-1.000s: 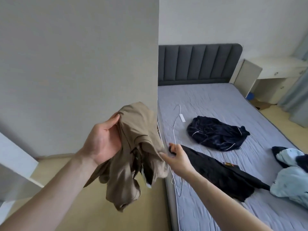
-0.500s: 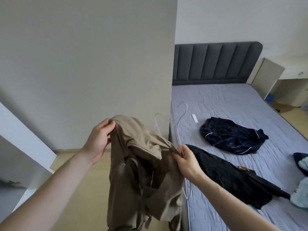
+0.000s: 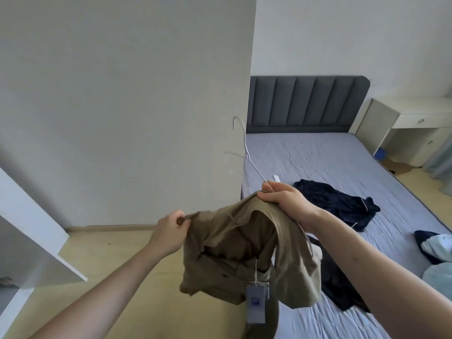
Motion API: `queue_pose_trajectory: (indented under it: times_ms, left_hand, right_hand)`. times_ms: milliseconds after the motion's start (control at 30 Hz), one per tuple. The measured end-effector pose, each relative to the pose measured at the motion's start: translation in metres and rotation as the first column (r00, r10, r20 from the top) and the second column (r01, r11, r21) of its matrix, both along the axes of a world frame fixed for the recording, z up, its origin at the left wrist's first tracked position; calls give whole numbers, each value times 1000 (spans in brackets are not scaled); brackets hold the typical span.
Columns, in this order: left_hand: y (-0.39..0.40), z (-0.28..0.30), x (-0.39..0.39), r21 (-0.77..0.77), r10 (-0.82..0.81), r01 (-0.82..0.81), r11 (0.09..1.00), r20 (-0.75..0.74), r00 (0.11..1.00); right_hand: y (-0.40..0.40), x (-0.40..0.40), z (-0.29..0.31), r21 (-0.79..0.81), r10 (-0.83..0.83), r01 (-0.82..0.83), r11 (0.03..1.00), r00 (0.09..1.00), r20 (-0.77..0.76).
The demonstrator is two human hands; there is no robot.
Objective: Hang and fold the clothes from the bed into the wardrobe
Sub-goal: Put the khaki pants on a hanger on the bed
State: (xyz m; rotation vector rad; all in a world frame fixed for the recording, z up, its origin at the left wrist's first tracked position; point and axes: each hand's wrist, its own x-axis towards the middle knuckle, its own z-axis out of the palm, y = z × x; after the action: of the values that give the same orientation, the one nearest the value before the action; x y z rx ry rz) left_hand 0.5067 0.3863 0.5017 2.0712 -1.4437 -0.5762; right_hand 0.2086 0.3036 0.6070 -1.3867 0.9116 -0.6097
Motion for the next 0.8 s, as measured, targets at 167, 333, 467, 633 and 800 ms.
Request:
queue_pose_trajectory:
  times_ms: [167, 333, 467, 633, 800]
  left_hand:
    - [6, -4, -38, 76, -371, 387, 919, -170, 913]
    - [-2, -27, -67, 126, -365, 386, 914, -163, 917]
    - [-15, -59, -81, 259, -295, 339, 904, -194, 936]
    - [-30, -82, -118, 159, -315, 364, 918, -270, 910]
    - [-41, -83, -137, 68, -274, 305, 950, -290, 917]
  right_hand:
    - [-2, 12, 17, 17, 41, -42, 999, 998, 44]
    - [-4, 9, 28, 3, 4, -4, 1000, 999, 50]
    - [-8, 1, 36, 22, -15, 13, 1000, 994, 107]
    - [-7, -10, 45, -41, -32, 35, 999, 996, 80]
    - [-2, -25, 51, -54, -48, 54, 997, 992, 113]
